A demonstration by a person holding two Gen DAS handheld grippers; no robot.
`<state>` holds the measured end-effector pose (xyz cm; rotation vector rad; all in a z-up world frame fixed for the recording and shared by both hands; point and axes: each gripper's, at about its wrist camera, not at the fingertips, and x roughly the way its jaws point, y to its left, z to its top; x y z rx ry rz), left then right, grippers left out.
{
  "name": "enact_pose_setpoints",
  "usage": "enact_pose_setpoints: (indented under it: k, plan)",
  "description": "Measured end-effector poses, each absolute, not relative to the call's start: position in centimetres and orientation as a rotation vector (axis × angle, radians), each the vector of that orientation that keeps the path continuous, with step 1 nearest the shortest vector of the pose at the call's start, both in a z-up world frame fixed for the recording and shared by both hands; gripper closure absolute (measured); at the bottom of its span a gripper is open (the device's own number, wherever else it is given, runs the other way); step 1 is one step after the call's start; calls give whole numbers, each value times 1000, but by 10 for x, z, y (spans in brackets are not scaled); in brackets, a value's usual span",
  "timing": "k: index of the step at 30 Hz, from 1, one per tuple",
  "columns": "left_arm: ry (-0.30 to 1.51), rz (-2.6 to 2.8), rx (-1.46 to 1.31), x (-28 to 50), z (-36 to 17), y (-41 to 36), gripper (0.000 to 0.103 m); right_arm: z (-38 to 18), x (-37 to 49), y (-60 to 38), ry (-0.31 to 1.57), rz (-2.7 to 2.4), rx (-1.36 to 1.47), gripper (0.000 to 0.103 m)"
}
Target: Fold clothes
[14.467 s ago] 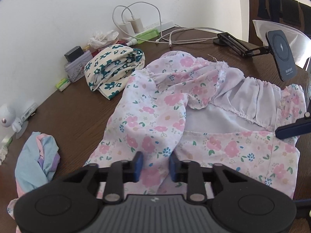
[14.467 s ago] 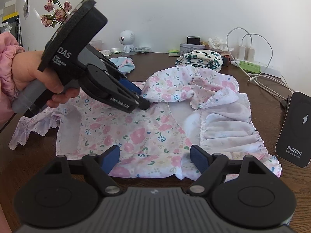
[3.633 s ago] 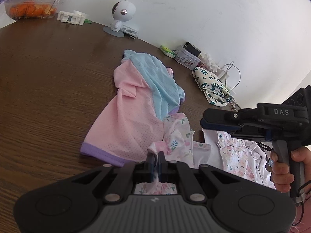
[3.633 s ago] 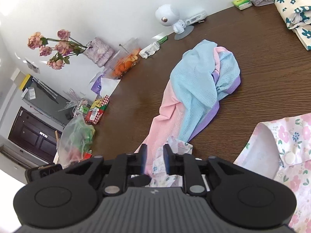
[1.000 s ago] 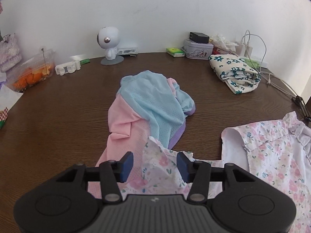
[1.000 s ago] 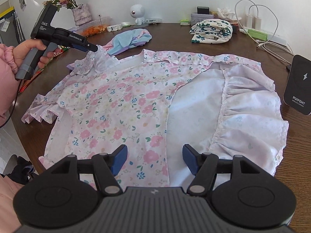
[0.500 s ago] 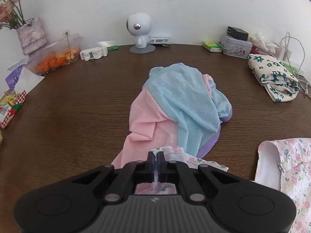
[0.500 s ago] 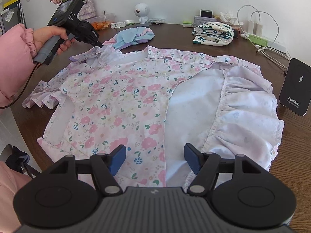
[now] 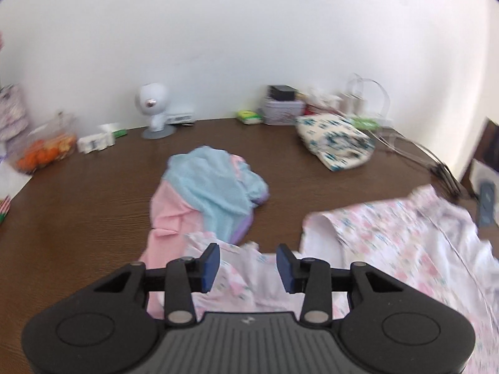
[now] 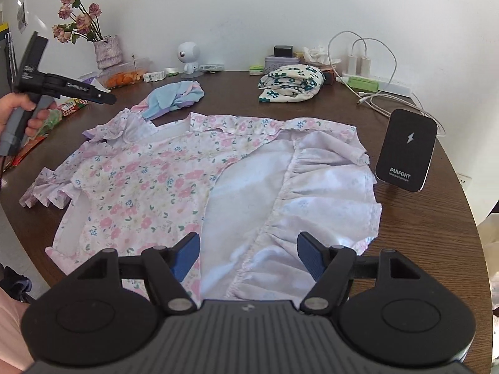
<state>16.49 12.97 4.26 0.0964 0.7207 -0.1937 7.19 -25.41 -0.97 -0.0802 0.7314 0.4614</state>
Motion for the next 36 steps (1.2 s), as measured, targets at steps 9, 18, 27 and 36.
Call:
enact_pose_setpoints:
  k: [9,18,27,36]
  plan:
    - [833,-359,262,107,-14,61,93,-31,41,-249,763,495,-130,33]
    - [830,-275,240,93,-21,66,93,-39,17,-246,750,485,-171,33]
    - [677,-375,200,52,12,51,65,-11,17,-243,650,529,-144,31]
    - [699,-592,327,17,-11,-11,83,35,125,-202,694,588,-266,38]
